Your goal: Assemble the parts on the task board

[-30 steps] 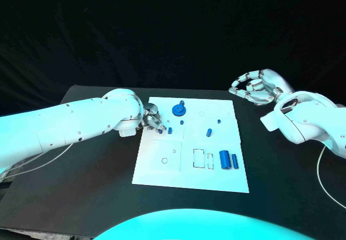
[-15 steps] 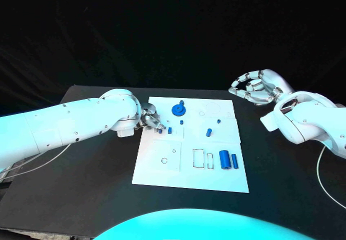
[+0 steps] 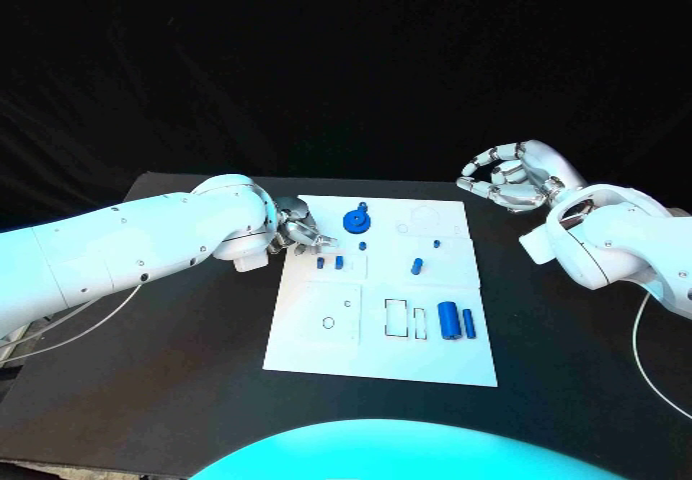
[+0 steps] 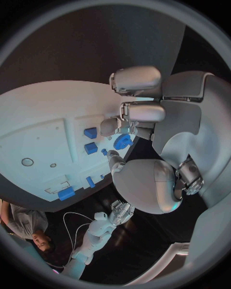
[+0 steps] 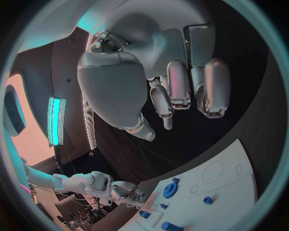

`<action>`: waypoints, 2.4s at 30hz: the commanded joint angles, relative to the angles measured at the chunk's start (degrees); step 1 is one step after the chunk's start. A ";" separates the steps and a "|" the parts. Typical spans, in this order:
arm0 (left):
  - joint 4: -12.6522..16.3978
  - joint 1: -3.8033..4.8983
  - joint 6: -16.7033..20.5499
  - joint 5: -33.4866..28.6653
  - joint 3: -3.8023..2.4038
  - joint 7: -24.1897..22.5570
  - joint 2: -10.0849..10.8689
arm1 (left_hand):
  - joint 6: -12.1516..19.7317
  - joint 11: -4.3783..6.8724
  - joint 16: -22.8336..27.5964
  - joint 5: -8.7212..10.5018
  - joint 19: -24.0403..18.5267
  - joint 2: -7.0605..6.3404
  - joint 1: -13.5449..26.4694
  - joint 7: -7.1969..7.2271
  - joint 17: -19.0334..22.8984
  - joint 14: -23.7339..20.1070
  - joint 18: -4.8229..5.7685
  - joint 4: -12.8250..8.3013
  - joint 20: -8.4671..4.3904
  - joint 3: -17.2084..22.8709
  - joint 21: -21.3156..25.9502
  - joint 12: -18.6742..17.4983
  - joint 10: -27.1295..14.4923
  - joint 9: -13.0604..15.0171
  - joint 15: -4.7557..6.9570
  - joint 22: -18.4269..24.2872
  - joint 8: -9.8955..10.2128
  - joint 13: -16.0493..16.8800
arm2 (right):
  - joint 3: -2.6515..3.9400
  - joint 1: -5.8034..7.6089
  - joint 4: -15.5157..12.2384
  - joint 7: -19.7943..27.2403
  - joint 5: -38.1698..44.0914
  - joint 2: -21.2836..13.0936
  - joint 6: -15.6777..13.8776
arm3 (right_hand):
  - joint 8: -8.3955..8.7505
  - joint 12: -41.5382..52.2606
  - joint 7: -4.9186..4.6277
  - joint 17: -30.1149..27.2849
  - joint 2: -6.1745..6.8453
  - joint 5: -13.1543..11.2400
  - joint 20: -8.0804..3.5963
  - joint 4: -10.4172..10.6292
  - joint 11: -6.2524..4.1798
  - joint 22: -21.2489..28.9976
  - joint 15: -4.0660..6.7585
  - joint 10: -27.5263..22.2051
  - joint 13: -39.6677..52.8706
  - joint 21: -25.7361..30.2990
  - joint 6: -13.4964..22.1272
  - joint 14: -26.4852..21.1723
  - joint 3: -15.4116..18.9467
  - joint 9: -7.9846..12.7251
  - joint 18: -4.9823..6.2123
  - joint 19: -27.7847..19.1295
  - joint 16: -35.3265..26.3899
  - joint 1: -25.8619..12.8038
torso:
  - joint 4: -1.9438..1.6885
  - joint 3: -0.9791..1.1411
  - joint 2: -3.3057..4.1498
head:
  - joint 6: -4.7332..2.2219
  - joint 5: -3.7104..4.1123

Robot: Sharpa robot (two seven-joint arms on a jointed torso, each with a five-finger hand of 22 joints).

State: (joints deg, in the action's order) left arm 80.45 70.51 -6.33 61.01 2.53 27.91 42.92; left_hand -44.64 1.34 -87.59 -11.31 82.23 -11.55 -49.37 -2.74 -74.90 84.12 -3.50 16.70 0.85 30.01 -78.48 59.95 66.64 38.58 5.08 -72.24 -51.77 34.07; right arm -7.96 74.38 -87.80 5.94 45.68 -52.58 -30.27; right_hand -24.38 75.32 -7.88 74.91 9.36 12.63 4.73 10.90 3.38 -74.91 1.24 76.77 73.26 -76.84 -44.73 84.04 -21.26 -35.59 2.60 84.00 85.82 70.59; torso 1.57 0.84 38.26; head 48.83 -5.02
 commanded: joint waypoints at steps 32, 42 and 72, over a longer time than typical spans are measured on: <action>-7.46 -1.66 14.99 26.48 2.18 -28.03 -9.34 | 4.36 -7.67 18.15 0.54 -14.56 -3.51 -28.28 -6.31 17.62 -11.70 -5.67 -9.47 6.04 1.91 23.88 -23.51 -21.38 -18.18 -7.06 27.67 19.48 -20.50 | 0.00 -0.18 0.05 0.87 -0.13 0.16 0.39 | -0.30 -0.44 -0.08 5.40 -0.12 0.20 -0.35 0.42 -0.30 0.17 0.11 -0.24 -0.21 0.59 0.48 3.72 -0.05 0.07 1.14 0.26 -0.45 -0.65 | 0.10 -0.06 0.04 | -1.82 1.41; -8.58 -1.67 11.13 27.43 2.19 -26.98 -10.46 | 3.50 -7.62 17.49 0.59 -14.57 -3.52 -27.88 -6.42 18.18 -11.92 -5.56 -8.83 6.12 0.86 23.01 -23.95 -21.84 -18.90 -7.07 26.71 20.32 -21.08 | 0.00 -0.18 0.10 0.87 -0.13 0.31 0.35 | -0.37 -0.53 -0.07 5.29 -0.20 0.26 -0.35 0.40 -0.30 0.27 0.11 -0.32 -0.31 0.71 0.50 3.68 -0.12 0.09 1.16 0.22 -0.53 -0.54 | 0.00 -0.01 0.01 | -1.68 1.53; -10.89 -2.21 9.19 27.62 2.25 -26.74 -12.48 | -0.78 -7.13 12.73 0.88 -11.57 -1.44 -30.87 -6.27 16.10 -9.10 -4.35 -9.97 5.98 4.09 15.80 -25.16 -17.33 -20.72 -6.66 18.69 22.80 -23.10 | 0.00 -0.19 0.09 0.85 -0.13 0.59 0.45 | -0.41 -0.51 -0.07 5.32 -0.23 0.28 -0.35 0.40 -0.31 0.27 0.11 -0.31 -0.29 0.72 0.51 3.69 -0.15 0.11 1.16 0.22 -0.53 -0.49 | -0.04 0.02 0.03 | -1.20 1.73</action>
State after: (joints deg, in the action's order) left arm 69.58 68.38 4.03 88.28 4.77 1.22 30.59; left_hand -45.08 -5.84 -74.65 -10.63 70.24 -12.96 -79.78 -8.88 -58.80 74.63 -8.82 6.79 6.77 33.78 -62.50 35.06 48.87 17.90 -1.56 -53.49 -29.25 11.01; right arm -7.96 74.22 -87.68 6.35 45.40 -52.04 -30.28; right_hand -24.60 75.09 -7.88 74.93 9.36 12.63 4.73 11.06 3.18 -74.69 1.24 76.57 73.00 -76.33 -44.73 84.03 -21.43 -35.53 2.60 84.00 85.58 70.59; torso 1.54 0.84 38.30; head 47.59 -3.32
